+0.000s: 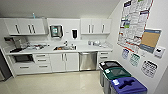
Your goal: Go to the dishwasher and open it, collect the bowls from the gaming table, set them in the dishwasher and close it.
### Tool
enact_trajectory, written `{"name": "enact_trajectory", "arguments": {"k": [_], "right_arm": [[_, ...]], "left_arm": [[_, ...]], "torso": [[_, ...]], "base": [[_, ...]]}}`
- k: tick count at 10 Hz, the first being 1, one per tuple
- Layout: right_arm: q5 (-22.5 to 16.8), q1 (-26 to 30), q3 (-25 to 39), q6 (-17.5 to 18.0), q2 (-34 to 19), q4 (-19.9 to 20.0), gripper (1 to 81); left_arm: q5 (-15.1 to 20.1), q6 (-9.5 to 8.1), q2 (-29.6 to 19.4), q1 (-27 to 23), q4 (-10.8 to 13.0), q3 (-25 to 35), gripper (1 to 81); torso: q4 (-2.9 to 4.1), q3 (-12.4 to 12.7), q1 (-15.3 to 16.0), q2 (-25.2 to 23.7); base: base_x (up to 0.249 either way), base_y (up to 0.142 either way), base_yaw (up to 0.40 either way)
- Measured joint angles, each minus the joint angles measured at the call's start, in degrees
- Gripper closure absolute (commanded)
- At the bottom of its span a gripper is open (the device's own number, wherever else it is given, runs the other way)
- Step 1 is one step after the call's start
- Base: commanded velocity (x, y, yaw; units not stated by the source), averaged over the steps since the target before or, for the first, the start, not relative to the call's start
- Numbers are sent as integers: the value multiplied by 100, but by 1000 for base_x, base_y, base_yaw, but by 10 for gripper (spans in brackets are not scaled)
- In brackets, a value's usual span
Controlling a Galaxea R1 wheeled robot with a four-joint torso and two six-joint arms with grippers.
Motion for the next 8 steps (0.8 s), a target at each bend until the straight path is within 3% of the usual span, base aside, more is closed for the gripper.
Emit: {"name": "enact_trajectory", "arguments": {"k": [8], "right_arm": [[0, -2, 5, 0, -15, 0, 10]], "left_arm": [[0, 0, 0, -2, 0, 0, 10]], "torso": [[0, 0, 0, 2]], "base": [[115, 0, 0]]}}
